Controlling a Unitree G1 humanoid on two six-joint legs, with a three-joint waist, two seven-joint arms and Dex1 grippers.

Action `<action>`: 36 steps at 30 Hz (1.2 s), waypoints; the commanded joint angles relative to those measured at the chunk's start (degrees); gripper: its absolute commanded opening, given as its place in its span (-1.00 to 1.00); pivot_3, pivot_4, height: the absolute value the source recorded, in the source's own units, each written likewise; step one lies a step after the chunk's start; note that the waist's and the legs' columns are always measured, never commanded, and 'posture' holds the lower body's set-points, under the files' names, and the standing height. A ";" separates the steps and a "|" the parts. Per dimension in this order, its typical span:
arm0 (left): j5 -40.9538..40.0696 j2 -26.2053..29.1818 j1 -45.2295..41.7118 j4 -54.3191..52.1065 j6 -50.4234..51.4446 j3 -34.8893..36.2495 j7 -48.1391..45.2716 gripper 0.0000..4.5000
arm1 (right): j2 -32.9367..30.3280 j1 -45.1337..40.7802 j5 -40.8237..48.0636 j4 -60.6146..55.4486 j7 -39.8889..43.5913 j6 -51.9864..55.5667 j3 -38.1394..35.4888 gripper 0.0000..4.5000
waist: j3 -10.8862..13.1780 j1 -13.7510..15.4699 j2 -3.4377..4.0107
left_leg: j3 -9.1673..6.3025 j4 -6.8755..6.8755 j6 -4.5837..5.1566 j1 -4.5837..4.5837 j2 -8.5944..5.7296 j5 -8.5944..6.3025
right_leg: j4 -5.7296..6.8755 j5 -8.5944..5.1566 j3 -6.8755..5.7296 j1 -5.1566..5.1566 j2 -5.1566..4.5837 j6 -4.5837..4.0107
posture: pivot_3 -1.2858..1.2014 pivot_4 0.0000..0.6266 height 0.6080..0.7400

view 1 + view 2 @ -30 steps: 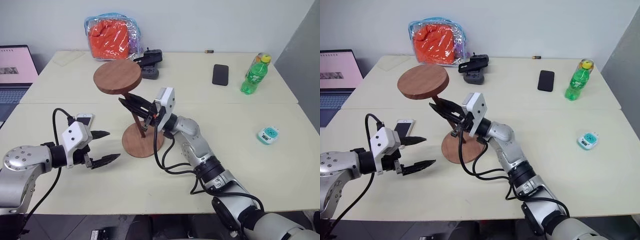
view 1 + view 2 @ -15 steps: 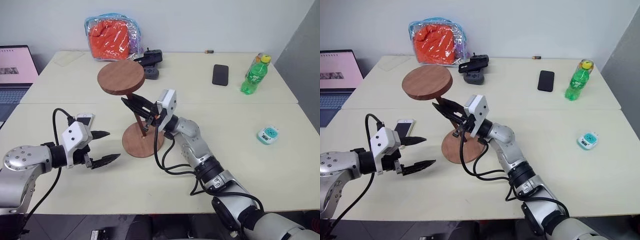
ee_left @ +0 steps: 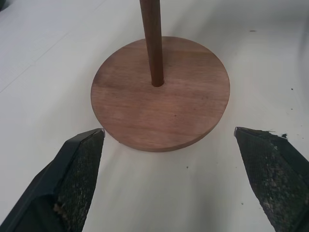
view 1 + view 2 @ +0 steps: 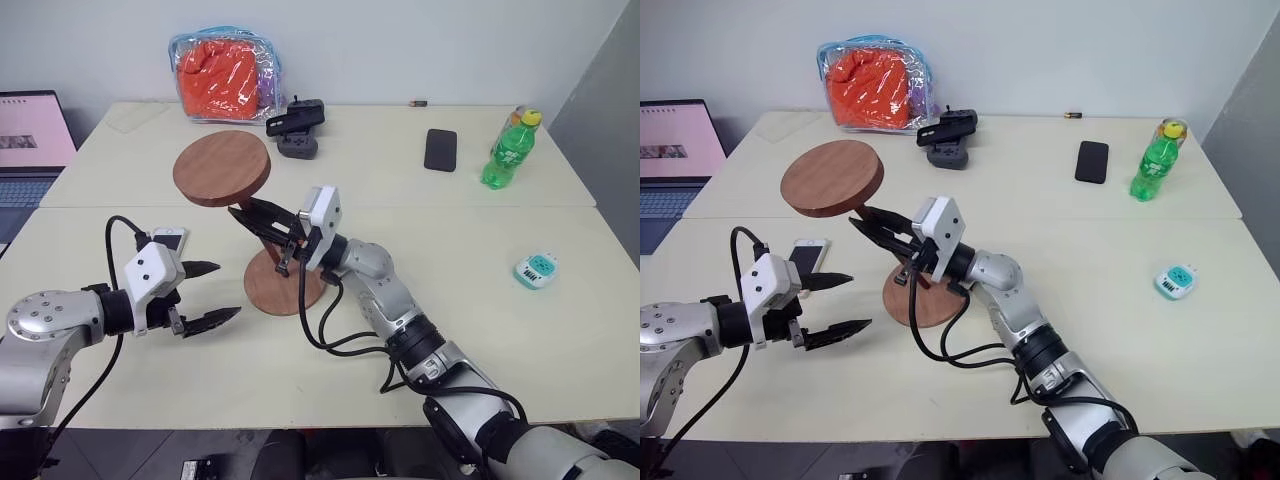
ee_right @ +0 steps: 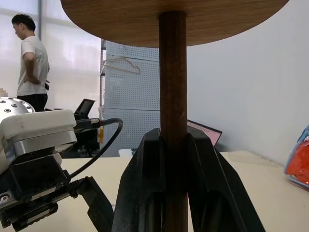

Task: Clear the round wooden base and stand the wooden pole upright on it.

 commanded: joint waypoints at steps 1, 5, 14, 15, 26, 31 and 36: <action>-0.51 0.26 -0.50 -1.42 0.11 0.62 0.35 1.00 | 6.09 2.29 -0.07 -1.30 -0.09 0.26 0.43 -0.90 | 0.00 0.00 0.00 | 0.00 0.00 0.00 0.00 0.00 0.00 | 0.00 0.00 0.00 0.00 0.00 0.00 | 0.03 -0.52 1.00; -0.72 0.08 -0.79 -1.40 0.19 0.57 0.43 1.00 | 5.80 3.08 -0.15 -1.31 -0.89 1.26 0.21 -0.90 | 0.00 0.00 -0.01 | 0.00 0.00 0.00 0.00 0.00 0.00 | 0.00 0.00 0.00 0.00 0.00 0.00 | 0.03 -0.52 1.00; -2.02 0.23 -1.20 -1.49 2.35 0.93 0.23 1.00 | 3.87 4.14 -1.68 1.64 -3.74 4.15 -0.92 -0.90 | -0.03 0.04 -0.02 | 0.00 0.00 0.00 0.06 0.00 0.00 | 0.00 0.00 0.01 0.06 0.00 0.00 | 0.03 -0.52 1.00; -1.97 0.25 -1.20 -1.50 2.43 0.97 0.19 1.00 | 3.70 4.19 -2.06 2.20 -3.96 4.22 -0.93 -0.90 | -0.04 0.05 -0.02 | 0.00 0.00 0.00 0.07 -0.01 0.00 | 0.00 0.00 0.00 0.07 0.00 0.00 | 0.03 -0.52 1.00; -1.72 0.09 -1.06 -1.94 2.91 1.40 0.45 1.00 | 1.65 6.95 -3.61 2.91 -2.88 3.23 0.07 -0.90 | -0.32 0.12 -0.03 | -0.01 0.00 0.00 0.13 -0.01 0.00 | 0.00 0.00 0.00 0.14 -0.01 0.00 | 0.03 -0.52 1.00; -1.54 0.05 -1.33 -1.88 2.98 1.11 0.58 1.00 | 0.64 7.66 -5.04 3.27 -2.80 4.80 0.71 -0.90 | -0.72 0.13 0.00 | 0.00 -0.01 0.01 0.16 -0.02 0.00 | 0.00 0.00 0.01 0.15 -0.01 0.00 | 0.03 -0.52 1.00; -1.39 0.06 -1.41 -1.86 2.86 0.93 0.64 1.00 | 0.49 7.48 -6.89 3.69 -3.26 5.61 1.47 -0.90 | -1.11 0.13 0.09 | 0.02 -0.03 0.01 0.19 -0.04 0.00 | -0.02 0.00 0.02 0.17 -0.01 0.00 | 0.03 -0.52 1.00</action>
